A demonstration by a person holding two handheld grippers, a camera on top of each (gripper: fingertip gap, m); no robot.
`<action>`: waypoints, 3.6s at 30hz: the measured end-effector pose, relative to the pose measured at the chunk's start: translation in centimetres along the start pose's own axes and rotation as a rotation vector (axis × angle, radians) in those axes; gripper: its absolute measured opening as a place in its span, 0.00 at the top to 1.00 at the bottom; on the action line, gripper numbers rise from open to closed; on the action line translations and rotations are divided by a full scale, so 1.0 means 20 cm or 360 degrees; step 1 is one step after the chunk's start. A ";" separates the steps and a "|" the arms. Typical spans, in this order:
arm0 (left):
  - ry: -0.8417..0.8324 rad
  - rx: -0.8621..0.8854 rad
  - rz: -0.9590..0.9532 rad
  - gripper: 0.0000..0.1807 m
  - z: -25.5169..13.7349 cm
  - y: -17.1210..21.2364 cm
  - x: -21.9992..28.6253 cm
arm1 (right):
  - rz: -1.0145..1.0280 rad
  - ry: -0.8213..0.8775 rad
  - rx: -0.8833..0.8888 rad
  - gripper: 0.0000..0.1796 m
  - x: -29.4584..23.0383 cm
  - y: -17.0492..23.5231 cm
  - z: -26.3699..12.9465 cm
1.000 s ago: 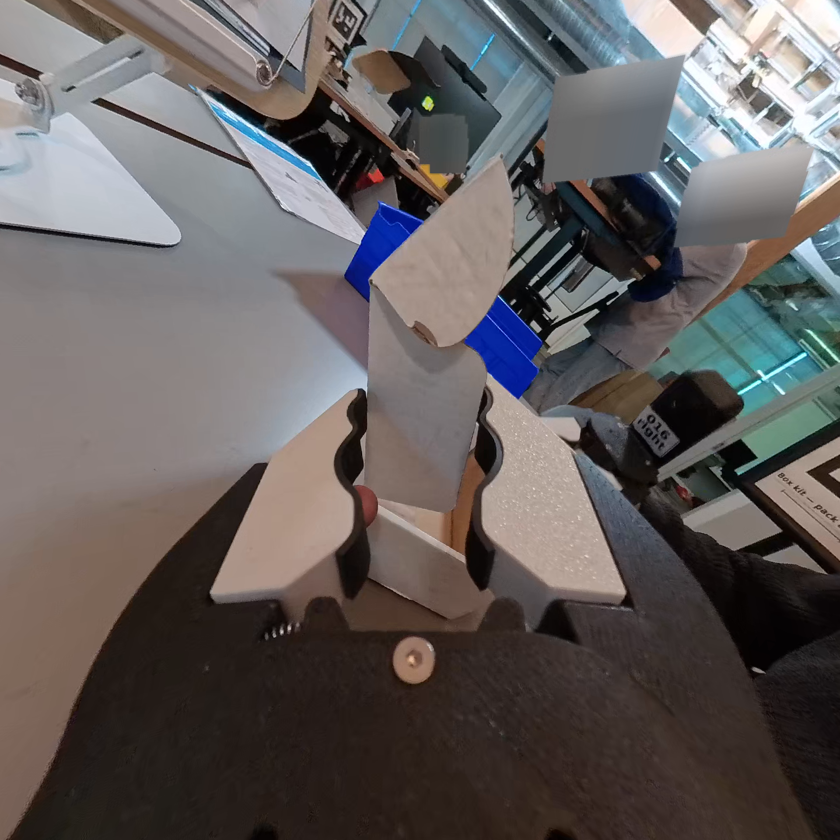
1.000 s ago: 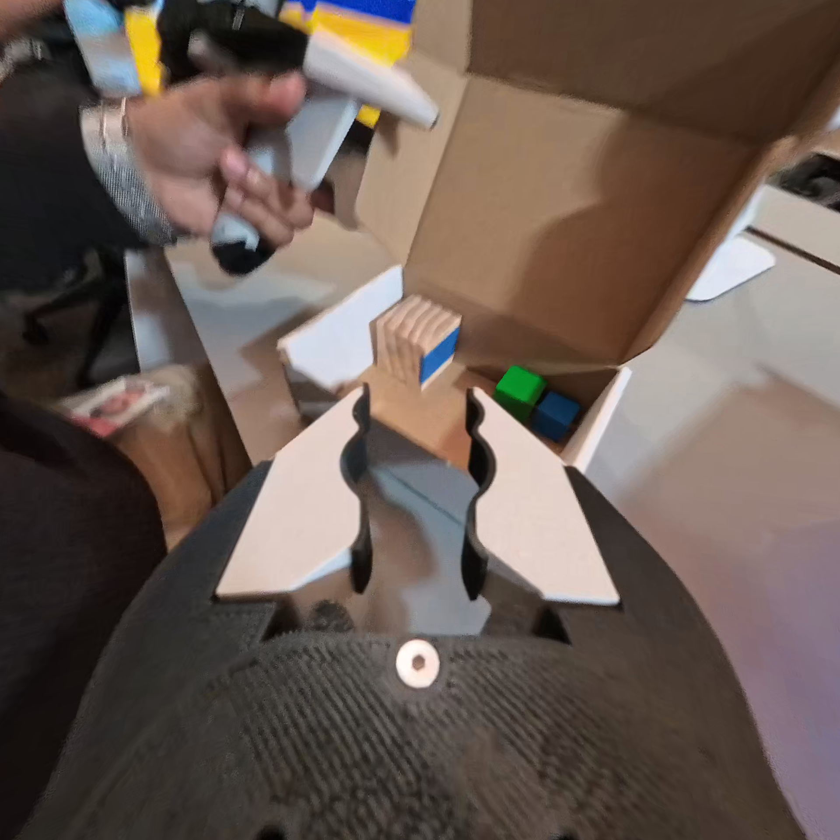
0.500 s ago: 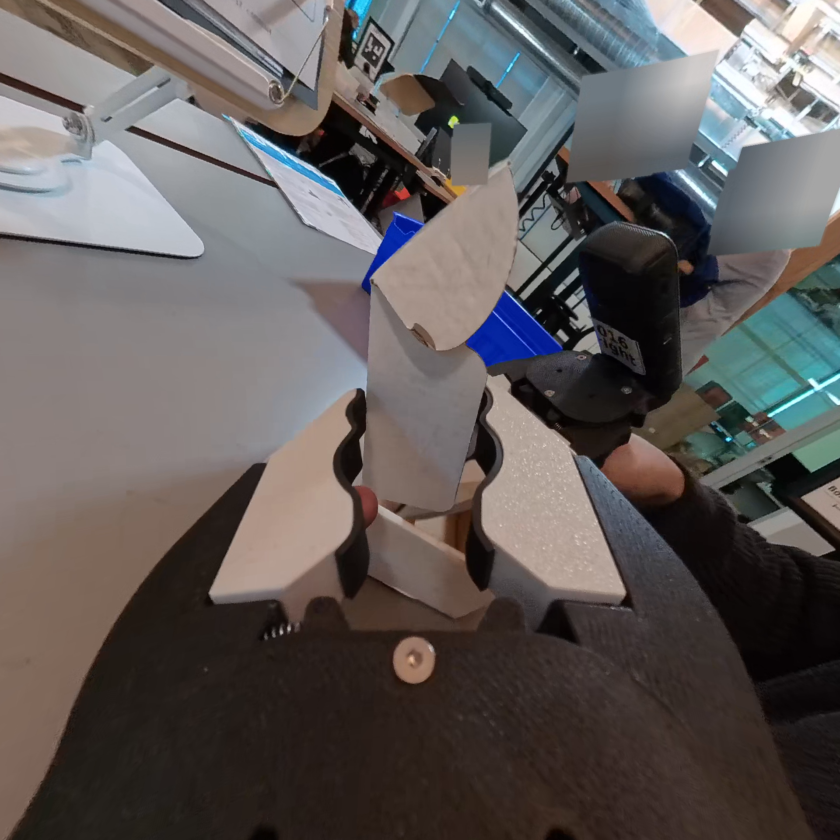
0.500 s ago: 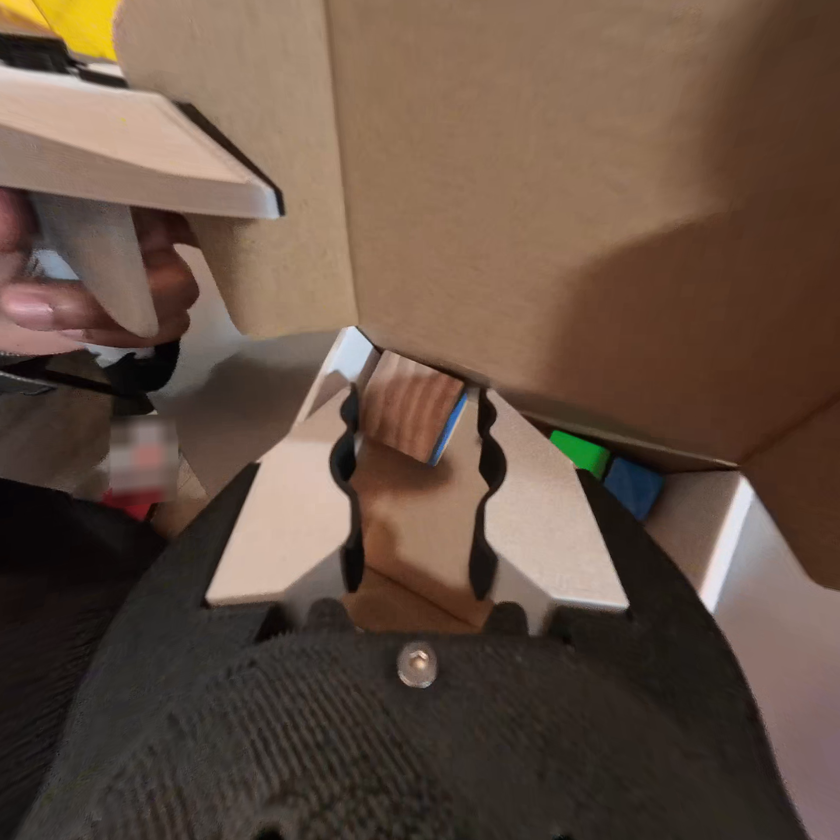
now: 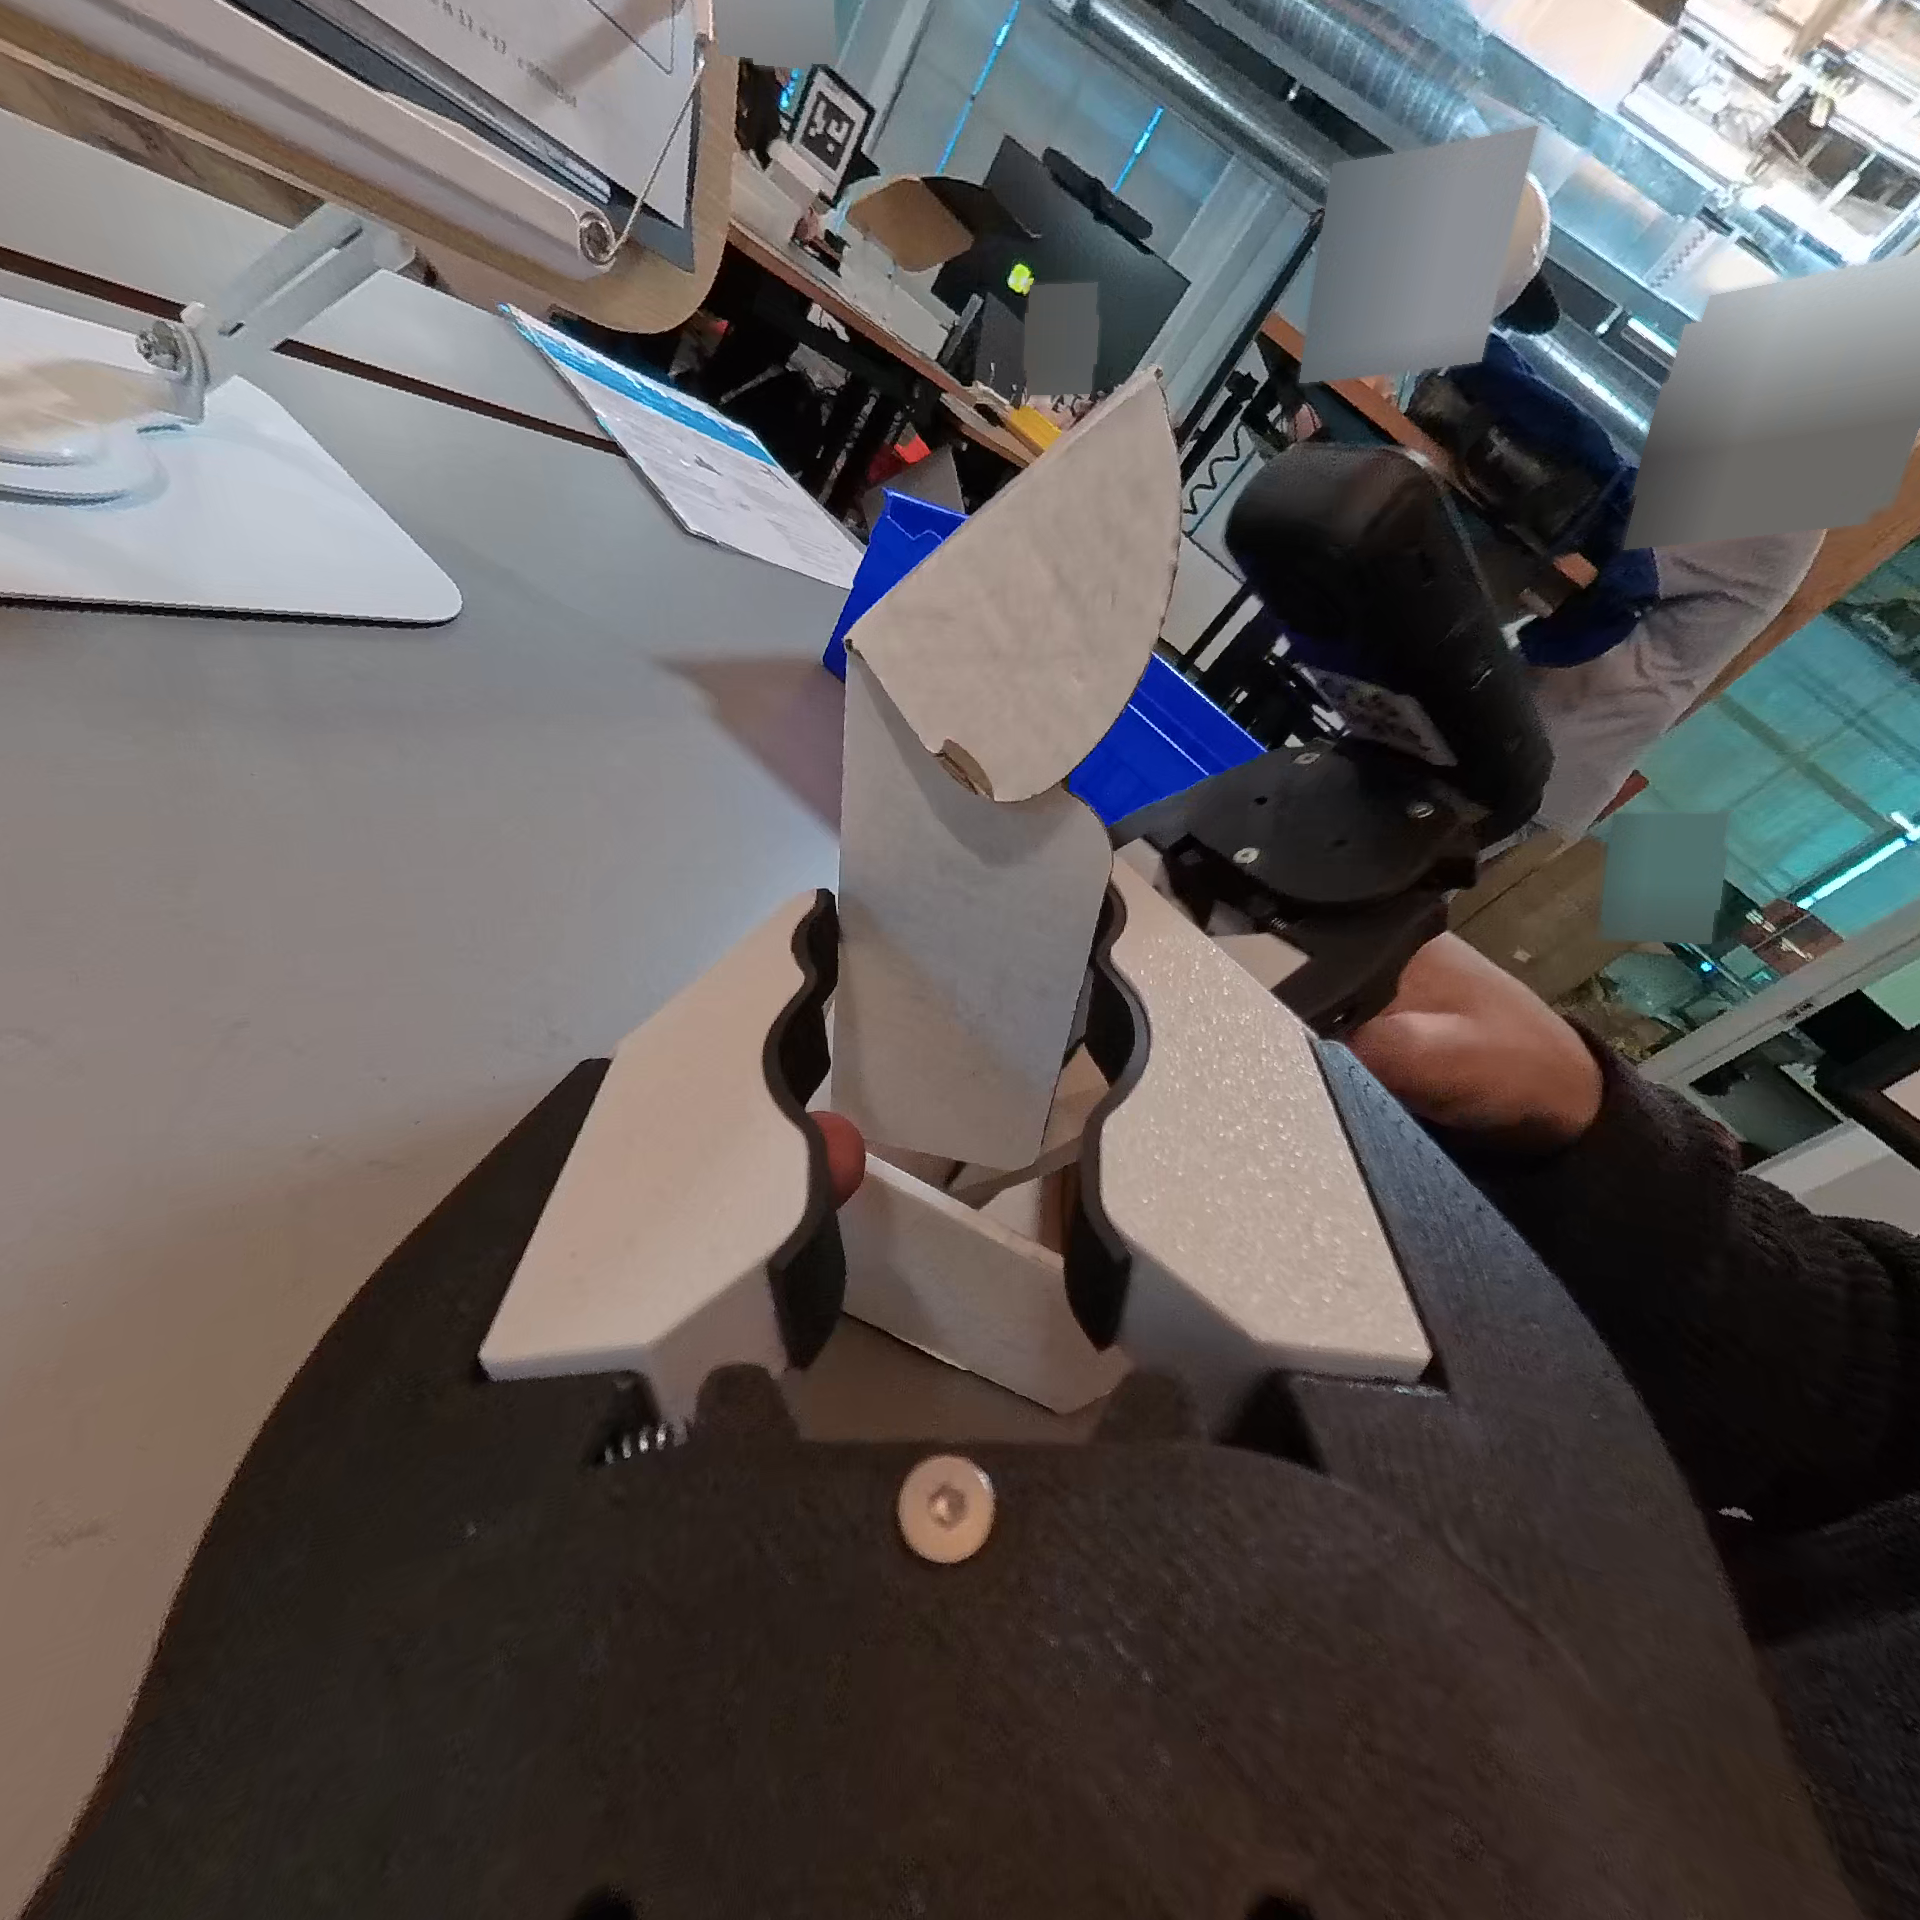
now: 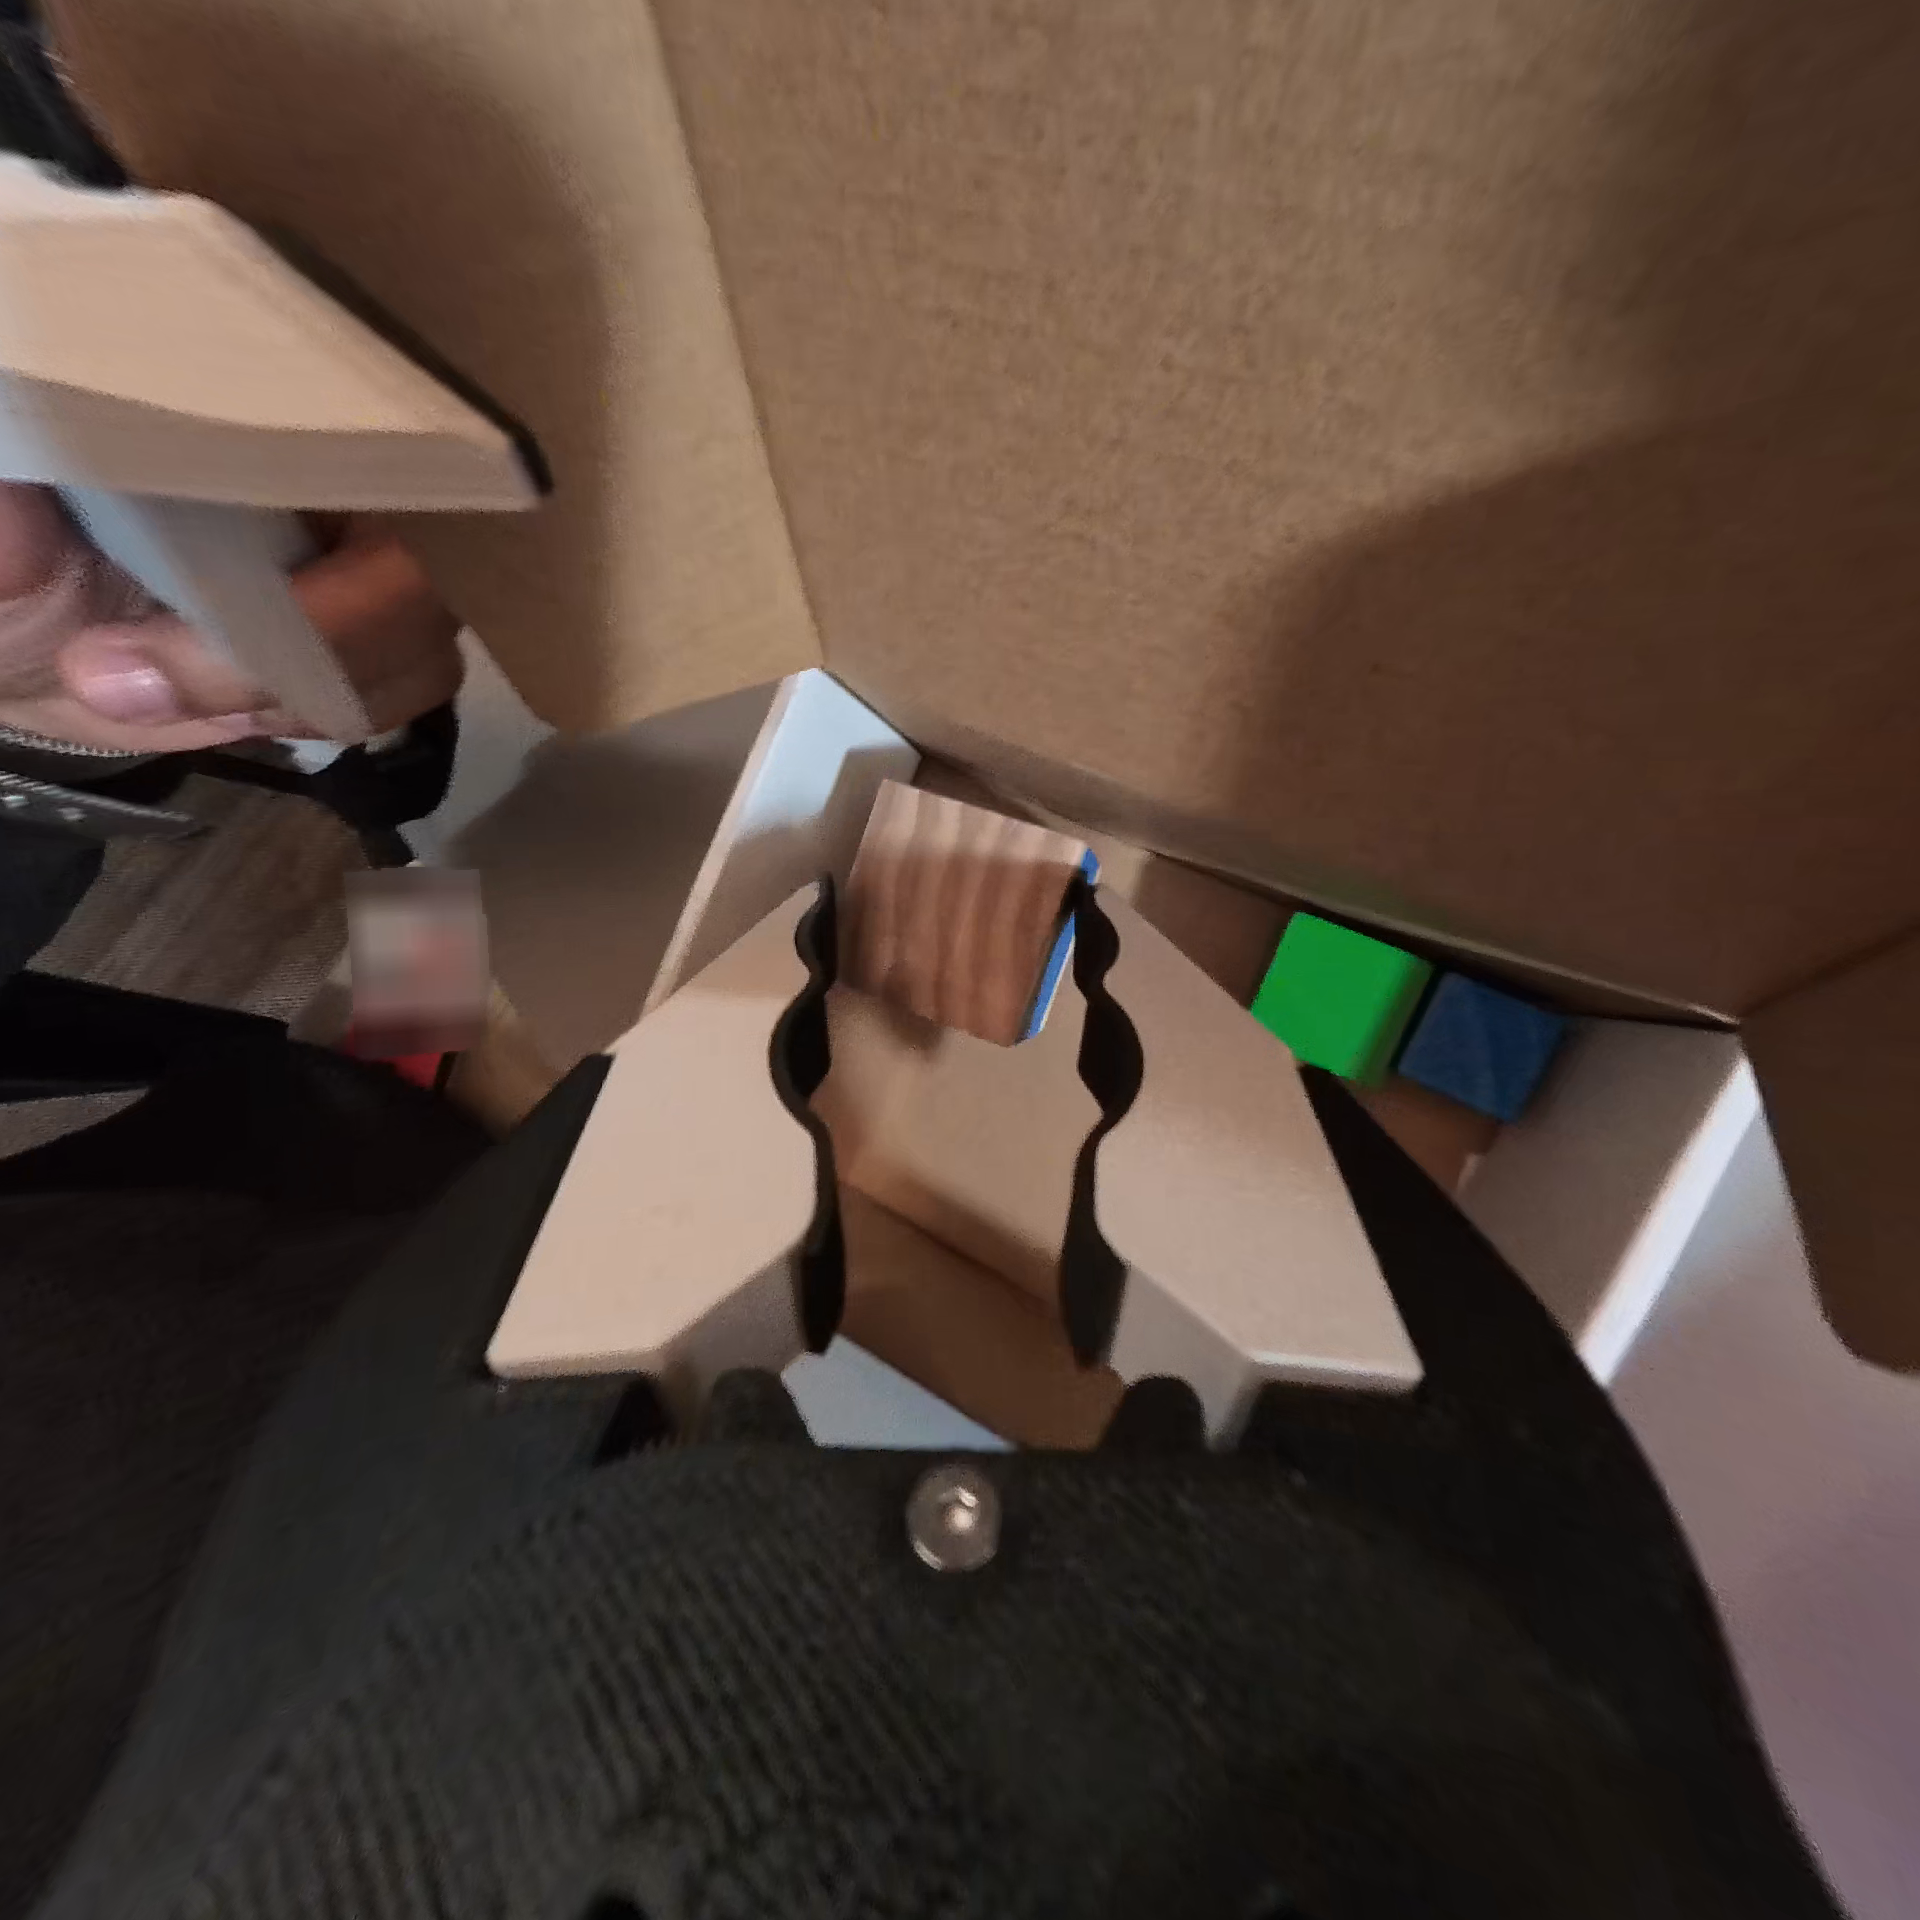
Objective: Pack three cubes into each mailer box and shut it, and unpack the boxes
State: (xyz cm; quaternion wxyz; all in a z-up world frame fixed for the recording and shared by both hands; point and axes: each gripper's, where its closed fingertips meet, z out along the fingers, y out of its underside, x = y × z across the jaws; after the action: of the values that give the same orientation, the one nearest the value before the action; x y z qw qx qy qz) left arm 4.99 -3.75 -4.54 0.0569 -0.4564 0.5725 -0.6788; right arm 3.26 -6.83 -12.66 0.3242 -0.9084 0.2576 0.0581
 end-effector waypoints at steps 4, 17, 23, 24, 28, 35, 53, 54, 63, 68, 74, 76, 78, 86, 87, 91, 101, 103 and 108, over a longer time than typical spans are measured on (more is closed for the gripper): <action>0.0008 0.0006 -0.0006 0.74 0.00 0.00 0.00 | 0.0056 -0.0235 0.0175 0.75 -0.09 -0.09 -0.22; 0.0017 0.0028 -0.0012 0.74 0.00 -0.01 0.00 | 0.0659 0.0690 0.0638 0.75 1.08 0.30 -1.25; 0.0012 0.0027 0.0014 0.74 0.01 0.00 0.00 | 0.0835 0.0651 0.0448 0.75 1.30 0.53 -1.05; 0.0014 0.0026 0.0019 0.74 0.01 0.00 0.00 | 0.0839 0.0652 0.0404 0.75 1.31 0.55 -1.02; 0.0035 0.0031 0.0001 0.74 0.01 0.00 0.00 | 0.0810 0.0706 0.0278 0.74 1.33 0.60 -0.95; 0.0045 0.0030 0.0003 0.74 0.01 0.00 0.00 | 0.0785 0.0712 0.0203 0.74 1.34 0.64 -0.90; 0.0046 0.0039 -0.0004 0.74 0.01 0.00 0.00 | -0.0128 0.0191 0.0510 0.66 0.25 -0.12 -0.85; 0.0047 0.0039 -0.0005 0.74 0.01 0.00 0.00 | -0.0171 0.0156 0.0417 0.65 0.18 -0.10 -0.74; 0.0029 0.0002 0.0065 0.74 0.00 0.01 0.01 | -0.0162 0.0510 0.0021 0.68 0.28 0.05 -0.15; 0.0045 -0.0001 0.0062 0.74 0.01 0.01 0.02 | -0.0186 0.0657 0.0034 0.72 0.33 0.03 -0.14; 0.0042 0.0001 0.0074 0.74 0.01 0.01 0.03 | -0.0288 0.0713 -0.0116 0.73 0.30 0.08 -0.07; 0.0041 -0.0005 0.0088 0.74 0.01 0.02 0.03 | -0.0321 0.0760 -0.0151 0.77 0.31 0.10 -0.06; 0.0037 -0.0009 0.0103 0.74 0.02 0.02 0.03 | -0.0318 0.0694 -0.0132 0.85 0.28 0.09 -0.05; 0.0044 -0.0013 0.0101 0.74 0.02 0.02 0.03 | -0.0327 0.0524 -0.0078 0.85 0.21 0.06 -0.07; 0.0044 -0.0013 0.0101 0.74 0.02 0.02 0.03 | -0.0328 0.0502 -0.0047 0.85 0.19 0.04 -0.10; 0.0046 -0.0011 0.0100 0.75 0.01 0.02 0.03 | -0.0295 0.0454 0.0174 0.85 0.15 -0.10 -0.39; 0.0054 0.0001 0.0080 0.75 0.01 0.02 0.03 | 0.0210 0.1338 0.0403 0.85 0.94 0.21 -1.40; 0.0048 -0.0002 0.0091 0.75 0.01 0.02 0.03 | 0.0354 0.1396 0.0321 0.85 1.13 0.38 -1.41; 0.0042 -0.0002 0.0093 0.74 0.02 0.02 0.03 | 0.0600 0.1232 0.0189 0.85 1.38 0.66 -1.20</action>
State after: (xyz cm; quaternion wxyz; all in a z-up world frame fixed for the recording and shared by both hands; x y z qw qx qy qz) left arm 4.68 -4.54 -4.54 0.0689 -0.4304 0.5866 -0.6825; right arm 18.90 -42.29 -8.87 0.2392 -0.7800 0.5245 -0.2437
